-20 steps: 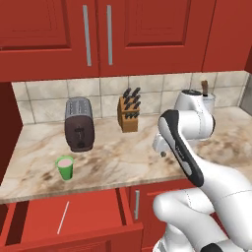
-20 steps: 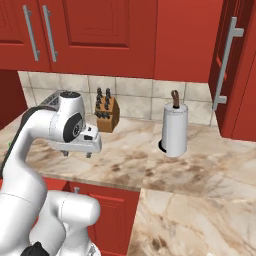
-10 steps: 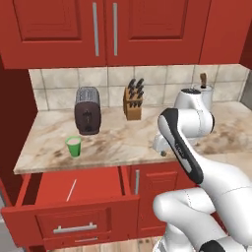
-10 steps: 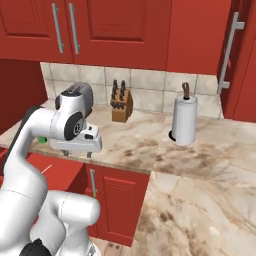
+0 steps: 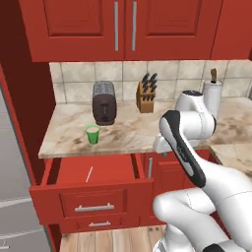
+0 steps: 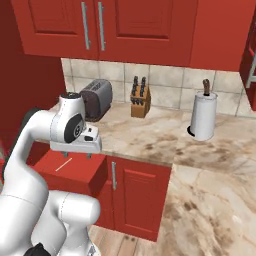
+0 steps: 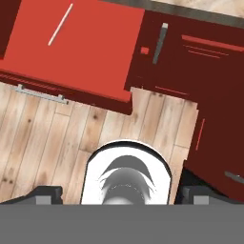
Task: Pick up the straw from the left drawer and put it inside the smoothie cup.
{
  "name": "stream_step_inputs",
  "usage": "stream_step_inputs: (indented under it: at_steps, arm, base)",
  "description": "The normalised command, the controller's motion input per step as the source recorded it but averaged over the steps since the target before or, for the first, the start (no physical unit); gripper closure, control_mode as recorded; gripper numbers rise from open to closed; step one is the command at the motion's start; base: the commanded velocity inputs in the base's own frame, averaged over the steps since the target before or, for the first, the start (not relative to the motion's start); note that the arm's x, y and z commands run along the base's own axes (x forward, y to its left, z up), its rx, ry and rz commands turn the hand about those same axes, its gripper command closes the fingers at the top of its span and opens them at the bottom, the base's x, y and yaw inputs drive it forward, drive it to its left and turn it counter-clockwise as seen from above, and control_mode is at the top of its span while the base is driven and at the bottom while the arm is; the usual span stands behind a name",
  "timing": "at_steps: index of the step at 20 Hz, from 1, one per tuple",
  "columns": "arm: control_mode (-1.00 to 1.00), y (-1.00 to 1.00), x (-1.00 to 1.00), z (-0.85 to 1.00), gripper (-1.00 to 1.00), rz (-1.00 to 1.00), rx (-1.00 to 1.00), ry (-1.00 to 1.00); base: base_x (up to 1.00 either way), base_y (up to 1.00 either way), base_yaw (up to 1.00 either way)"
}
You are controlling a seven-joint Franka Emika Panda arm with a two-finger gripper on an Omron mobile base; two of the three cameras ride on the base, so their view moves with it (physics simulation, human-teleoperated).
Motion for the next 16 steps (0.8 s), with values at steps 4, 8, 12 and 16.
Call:
stream_step_inputs:
  at_steps: [4,8,12,16]
  arm:
    - [1.00,0.00,0.00,0.00,-1.00,0.00,0.00,0.00]
    - [1.00,0.00,0.00,0.00,-1.00,0.00,0.00,0.00]
    - [1.00,0.00,0.00,0.00,-1.00,0.00,0.00,0.00]
    - [1.00,0.00,0.00,0.00,-1.00,0.00,0.00,0.00]
  base:
    - [0.00,0.89,0.00]
    - [0.00,0.79,-0.01]
    - [-0.09,0.69,-0.04]
    - [-0.23,0.37,-0.12]
